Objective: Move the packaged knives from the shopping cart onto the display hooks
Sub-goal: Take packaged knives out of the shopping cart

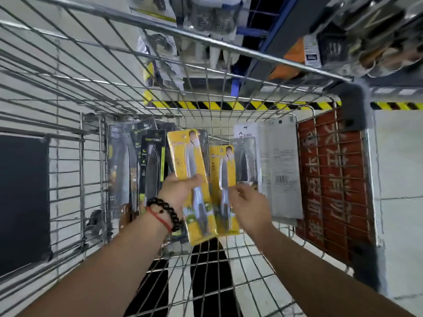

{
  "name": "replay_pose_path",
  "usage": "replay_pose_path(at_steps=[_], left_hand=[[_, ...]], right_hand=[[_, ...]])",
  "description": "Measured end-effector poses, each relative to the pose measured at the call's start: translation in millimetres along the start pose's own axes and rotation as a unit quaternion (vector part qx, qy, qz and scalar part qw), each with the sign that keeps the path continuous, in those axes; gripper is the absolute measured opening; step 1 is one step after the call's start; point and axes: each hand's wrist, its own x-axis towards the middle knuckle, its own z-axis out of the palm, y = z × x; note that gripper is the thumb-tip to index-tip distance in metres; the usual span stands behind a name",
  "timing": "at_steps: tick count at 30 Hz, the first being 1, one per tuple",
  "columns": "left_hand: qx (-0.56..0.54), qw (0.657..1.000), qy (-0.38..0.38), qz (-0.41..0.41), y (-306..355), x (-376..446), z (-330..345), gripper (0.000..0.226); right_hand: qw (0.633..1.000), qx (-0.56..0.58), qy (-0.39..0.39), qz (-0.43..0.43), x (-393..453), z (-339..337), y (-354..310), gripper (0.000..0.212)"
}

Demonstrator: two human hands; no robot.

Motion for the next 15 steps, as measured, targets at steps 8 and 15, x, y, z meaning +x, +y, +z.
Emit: replay_pose_path(at_steps=[8,15], left_hand=[[-0.016,0.999,0.036,-0.008,-13.3,-12.4,-2.9,0.082],[-0.034,0.998,0.045,0.042,-26.3,-7.9,-12.5,0.086]], right_hand=[[0.977,-0.205,-0.049,0.023,21.7,34.5,14.8,0.06],[0.962,-0.268,0.001,0.052,24.6,71.7,4.7,0.082]])
